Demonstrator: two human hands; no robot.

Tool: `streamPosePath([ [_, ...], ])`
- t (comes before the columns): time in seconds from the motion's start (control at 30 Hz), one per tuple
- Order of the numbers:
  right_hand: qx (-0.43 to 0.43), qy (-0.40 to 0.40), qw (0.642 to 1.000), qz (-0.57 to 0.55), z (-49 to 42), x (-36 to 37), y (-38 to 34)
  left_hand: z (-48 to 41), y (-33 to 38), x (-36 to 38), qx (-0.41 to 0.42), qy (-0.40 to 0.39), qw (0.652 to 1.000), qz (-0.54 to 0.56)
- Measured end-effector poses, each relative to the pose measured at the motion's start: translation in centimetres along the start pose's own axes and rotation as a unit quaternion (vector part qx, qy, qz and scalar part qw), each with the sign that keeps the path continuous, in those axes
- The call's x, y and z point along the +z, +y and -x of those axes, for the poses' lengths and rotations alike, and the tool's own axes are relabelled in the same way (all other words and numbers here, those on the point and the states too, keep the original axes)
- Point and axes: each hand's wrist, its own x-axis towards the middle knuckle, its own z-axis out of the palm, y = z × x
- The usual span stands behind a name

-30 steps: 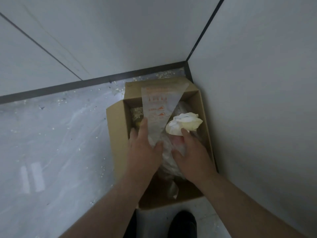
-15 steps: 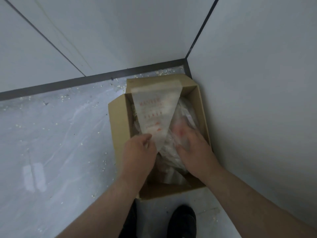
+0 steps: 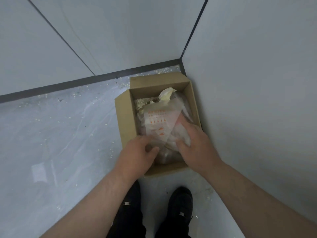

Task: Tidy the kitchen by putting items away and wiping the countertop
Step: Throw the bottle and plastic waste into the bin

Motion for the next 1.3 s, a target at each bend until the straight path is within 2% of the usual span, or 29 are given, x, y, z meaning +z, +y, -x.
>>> streamPosePath([
  [0.1, 0.024, -0.007, 1.000, 0.017, 2.2, -2.3, -2.5, 1.6, 1.1, -3.3, 0.030, -0.001, 1.000, 0.010],
  [0.3, 0.046, -0.042, 0.994, 0.088, 5.7, -8.2, -8.4, 5.9, 5.5, -11.6, 0.082, -0.007, 0.990, -0.110],
  [0.47, 0.040, -0.070, 0.986, 0.144, 8.4, -14.4, -15.2, 10.7, 9.6, -18.5, 0.098, -0.015, 0.985, -0.142],
  [0.77, 0.029, -0.013, 0.989, 0.144, 15.6, -25.1, -28.7, 21.6, 18.5, -30.6, 0.141, 0.012, 0.981, -0.133],
  [0.93, 0.020, 0.007, 0.991, 0.131, 20.9, -29.2, -35.6, 27.5, 23.2, -36.8, 0.184, 0.060, 0.970, -0.147],
  [1.3, 0.006, 0.111, 0.988, 0.103, 32.3, -37.3, -41.8, 37.8, 31.0, -43.0, 0.314, 0.117, 0.927, -0.169],
])
